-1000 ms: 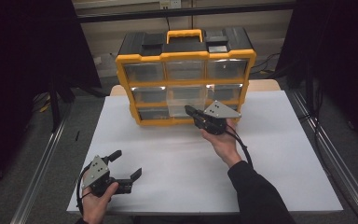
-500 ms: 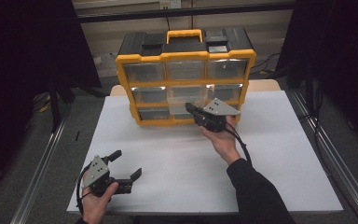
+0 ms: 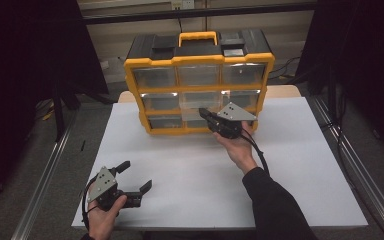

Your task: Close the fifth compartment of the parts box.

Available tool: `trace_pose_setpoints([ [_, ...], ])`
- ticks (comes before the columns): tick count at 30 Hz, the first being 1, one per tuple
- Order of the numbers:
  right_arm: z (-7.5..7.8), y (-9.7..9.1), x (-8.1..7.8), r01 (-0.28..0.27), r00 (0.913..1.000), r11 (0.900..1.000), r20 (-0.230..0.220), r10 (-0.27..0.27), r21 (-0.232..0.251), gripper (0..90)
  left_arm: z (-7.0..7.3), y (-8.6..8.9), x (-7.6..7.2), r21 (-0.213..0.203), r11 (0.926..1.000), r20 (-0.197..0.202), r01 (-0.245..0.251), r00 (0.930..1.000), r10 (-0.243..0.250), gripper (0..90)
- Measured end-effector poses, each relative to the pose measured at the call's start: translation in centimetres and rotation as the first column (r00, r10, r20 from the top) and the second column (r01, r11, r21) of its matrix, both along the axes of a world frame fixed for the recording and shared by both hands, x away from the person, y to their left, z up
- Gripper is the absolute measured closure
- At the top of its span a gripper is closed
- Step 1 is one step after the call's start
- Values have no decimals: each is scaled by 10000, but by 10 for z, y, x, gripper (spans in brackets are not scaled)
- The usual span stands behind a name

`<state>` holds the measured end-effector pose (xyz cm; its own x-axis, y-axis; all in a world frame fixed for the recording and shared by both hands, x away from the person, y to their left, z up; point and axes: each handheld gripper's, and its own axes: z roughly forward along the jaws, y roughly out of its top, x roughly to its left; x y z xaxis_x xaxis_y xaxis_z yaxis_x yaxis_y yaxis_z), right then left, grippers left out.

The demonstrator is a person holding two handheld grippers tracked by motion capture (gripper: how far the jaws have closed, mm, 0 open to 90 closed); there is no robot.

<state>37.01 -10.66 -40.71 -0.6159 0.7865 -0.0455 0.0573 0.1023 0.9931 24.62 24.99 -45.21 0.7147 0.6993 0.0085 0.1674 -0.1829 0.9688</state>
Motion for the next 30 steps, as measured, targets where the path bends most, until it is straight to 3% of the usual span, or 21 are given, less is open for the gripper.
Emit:
trace_pose_setpoints([
  [30, 5, 2, 14, 377, 9992, 9993, 118, -376, -81, 900, 0, -1, 0, -45, 10000, -2, -5, 10000, 5, 29],
])
